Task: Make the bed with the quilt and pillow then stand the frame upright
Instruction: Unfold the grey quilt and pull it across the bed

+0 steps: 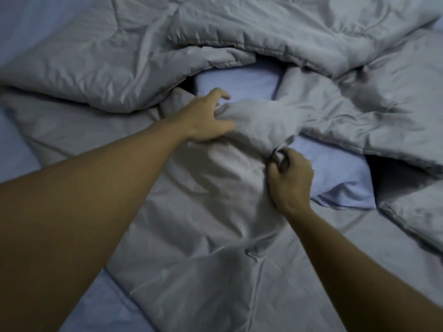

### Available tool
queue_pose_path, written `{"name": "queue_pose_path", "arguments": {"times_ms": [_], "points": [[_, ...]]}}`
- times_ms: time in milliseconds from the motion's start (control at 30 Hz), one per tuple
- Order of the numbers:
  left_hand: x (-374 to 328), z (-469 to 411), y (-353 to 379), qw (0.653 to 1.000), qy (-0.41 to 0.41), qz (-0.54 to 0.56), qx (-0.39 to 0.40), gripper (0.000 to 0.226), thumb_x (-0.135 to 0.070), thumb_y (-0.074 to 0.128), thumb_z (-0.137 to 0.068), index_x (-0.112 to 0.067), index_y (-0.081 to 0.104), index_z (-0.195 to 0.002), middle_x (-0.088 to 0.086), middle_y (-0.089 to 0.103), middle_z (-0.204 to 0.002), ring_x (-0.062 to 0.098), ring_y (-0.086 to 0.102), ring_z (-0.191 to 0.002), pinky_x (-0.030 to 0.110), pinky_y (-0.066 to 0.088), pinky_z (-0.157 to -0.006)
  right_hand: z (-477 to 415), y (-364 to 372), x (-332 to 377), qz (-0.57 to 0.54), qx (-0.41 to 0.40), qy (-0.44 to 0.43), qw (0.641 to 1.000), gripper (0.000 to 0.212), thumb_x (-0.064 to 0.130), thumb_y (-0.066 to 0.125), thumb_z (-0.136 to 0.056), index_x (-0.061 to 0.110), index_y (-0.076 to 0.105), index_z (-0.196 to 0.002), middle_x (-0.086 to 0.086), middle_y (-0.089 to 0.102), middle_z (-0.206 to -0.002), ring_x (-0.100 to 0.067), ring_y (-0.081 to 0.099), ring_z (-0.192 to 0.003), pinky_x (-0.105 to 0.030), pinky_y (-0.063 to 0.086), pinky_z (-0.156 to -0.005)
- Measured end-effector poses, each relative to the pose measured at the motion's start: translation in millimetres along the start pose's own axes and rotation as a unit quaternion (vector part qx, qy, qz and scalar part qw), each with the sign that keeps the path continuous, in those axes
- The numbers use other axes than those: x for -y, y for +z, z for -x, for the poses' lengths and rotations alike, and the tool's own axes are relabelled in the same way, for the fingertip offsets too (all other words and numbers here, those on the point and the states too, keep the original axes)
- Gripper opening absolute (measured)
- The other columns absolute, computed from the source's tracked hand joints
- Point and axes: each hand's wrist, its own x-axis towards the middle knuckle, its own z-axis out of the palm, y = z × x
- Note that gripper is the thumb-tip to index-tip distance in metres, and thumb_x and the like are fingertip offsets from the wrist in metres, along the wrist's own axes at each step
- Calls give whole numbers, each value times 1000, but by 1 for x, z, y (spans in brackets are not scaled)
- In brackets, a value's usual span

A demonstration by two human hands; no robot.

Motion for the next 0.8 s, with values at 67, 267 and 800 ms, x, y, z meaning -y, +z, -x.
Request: {"name": "queue_pose_path", "arguments": {"times_ms": [67,267,800], "points": [[-24,-2,-2,999,24,28,29,86,-62,72,-73,-32,36,-145,1,48,-142,17,49,-126,35,43,-103,17,-2,0,-73,-10,-77,994,20,5,60,-83,5,66,-102,-13,63,-90,-30,57,-83,-26,37,-75],[-77,24,-15,991,131,-22,22,43,-58,71,-80,-17,59,-75,-1,64,-76,18,58,-73,35,43,-67,52,-39,15,-167,2,-93,982,48,0,67,-85,13,60,-131,-1,62,-106,-6,55,-84,-9,41,-83],[6,324,-146,937,-115,244,-222,18,-14,53,-69,-27,64,-72,-3,66,-81,11,60,-80,30,47,-77,218,-35,33,-80,361,38,928,21,13,52,-97,11,67,-112,-5,67,-102,-23,60,-94,-33,45,-79]]}}
